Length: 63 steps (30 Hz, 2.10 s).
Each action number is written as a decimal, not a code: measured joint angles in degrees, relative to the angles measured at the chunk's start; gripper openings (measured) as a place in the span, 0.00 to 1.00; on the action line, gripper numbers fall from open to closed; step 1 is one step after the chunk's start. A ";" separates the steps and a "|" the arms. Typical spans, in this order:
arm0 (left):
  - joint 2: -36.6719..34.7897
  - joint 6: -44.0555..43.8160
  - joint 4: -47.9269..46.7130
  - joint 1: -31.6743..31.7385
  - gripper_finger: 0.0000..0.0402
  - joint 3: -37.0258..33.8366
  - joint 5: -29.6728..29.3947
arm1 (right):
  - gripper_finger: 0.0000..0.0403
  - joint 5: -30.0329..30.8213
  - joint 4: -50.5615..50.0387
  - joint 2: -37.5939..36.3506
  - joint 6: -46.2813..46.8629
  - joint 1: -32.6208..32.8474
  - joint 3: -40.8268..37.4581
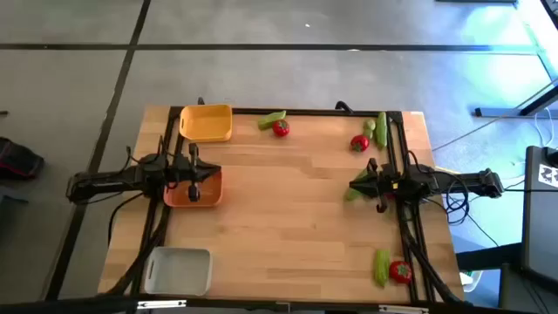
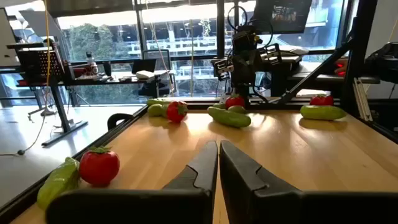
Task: Sort produce into baskets
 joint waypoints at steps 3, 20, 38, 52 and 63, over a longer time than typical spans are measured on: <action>-0.01 0.01 0.00 -0.01 0.04 -0.01 -0.01 | 0.09 0.00 0.00 0.02 -0.01 0.00 -0.02; 0.00 0.00 0.00 -0.01 0.04 0.00 0.00 | 0.09 0.00 0.00 0.01 -0.01 0.00 -0.01; -0.01 0.01 0.00 0.01 0.04 0.00 -0.01 | 0.09 0.00 0.00 0.00 -0.01 0.00 -0.02; 0.00 0.02 0.00 -0.01 0.04 -0.02 0.00 | 0.09 10.24 1.81 0.02 -3.21 0.00 -0.02; 0.00 0.00 0.00 -0.01 0.04 0.00 0.00 | 0.09 20.85 2.47 0.13 -5.72 0.00 -0.02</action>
